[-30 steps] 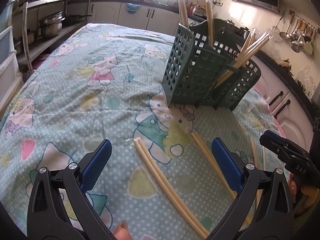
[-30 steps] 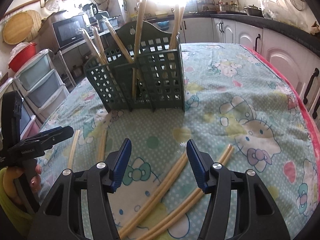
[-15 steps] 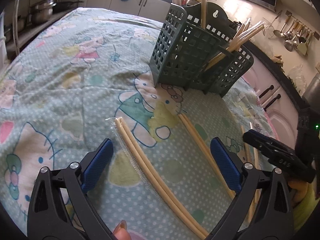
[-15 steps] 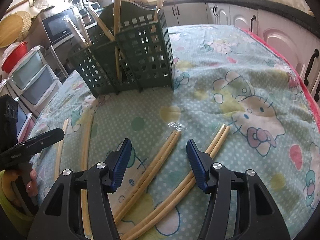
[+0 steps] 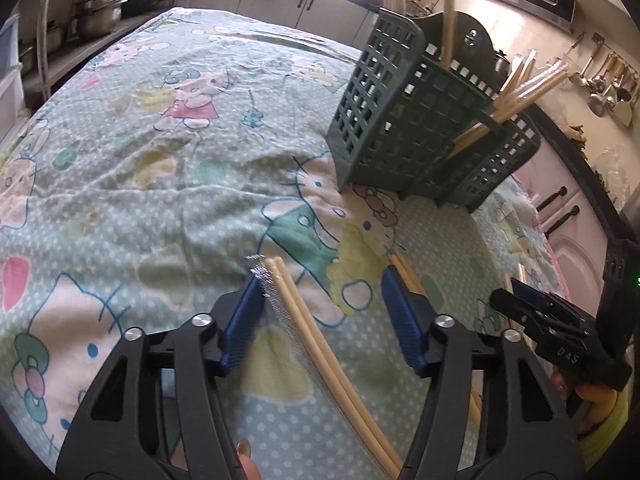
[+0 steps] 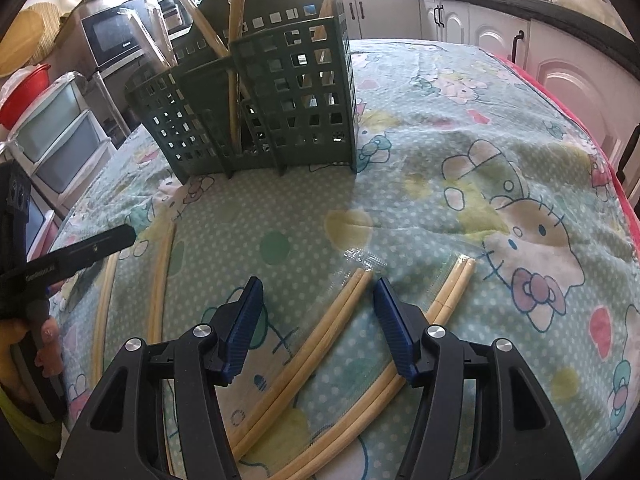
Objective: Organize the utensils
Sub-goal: 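Close the left gripper on a chopstick while the right gripper grasps another chopstick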
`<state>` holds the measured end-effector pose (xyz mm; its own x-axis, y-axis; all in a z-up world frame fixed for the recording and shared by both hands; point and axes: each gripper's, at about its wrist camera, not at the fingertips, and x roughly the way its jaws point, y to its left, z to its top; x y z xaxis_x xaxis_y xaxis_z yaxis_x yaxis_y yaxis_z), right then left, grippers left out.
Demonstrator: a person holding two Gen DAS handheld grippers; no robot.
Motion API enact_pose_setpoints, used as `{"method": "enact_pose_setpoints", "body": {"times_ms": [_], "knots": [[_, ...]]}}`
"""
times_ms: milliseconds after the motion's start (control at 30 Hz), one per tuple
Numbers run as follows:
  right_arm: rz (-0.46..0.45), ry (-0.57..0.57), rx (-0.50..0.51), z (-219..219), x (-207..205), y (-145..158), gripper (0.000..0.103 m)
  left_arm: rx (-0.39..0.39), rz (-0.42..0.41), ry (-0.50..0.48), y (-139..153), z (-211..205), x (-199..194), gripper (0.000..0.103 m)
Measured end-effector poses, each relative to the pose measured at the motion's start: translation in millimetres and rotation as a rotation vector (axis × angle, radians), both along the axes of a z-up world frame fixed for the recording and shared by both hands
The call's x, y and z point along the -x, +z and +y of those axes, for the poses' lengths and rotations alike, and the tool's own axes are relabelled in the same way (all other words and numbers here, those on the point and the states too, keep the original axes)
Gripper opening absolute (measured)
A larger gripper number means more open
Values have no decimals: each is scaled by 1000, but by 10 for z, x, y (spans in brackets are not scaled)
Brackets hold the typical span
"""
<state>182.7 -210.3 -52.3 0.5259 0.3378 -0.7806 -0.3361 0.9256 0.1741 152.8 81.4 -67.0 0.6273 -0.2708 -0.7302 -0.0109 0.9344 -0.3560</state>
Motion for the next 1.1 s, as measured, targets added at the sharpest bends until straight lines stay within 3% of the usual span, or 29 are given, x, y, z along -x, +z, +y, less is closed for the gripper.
{"method": "enact_pose_setpoints", "body": {"times_ms": [100,167,267,433,633,1100], "knots": [[-4,0,9,0,-17,-3,50,-5,-2,22,-8,46,-35,35],[-6,-11,10,-24,-43,-4,40,-7,2,39,-19,91,-54,21],[-9,-24,14,-65,-74,-4,26,28,9,65,-49,201,-61,11],[-12,-35,-19,-103,-99,19,15,43,6,66,-40,222,-43,8],[1,-22,-109,-126,-96,102,11,81,-14,39,57,183,13,6],[-156,87,-257,17,20,909,8,121,-165,-23,662,66,103,4]]}}
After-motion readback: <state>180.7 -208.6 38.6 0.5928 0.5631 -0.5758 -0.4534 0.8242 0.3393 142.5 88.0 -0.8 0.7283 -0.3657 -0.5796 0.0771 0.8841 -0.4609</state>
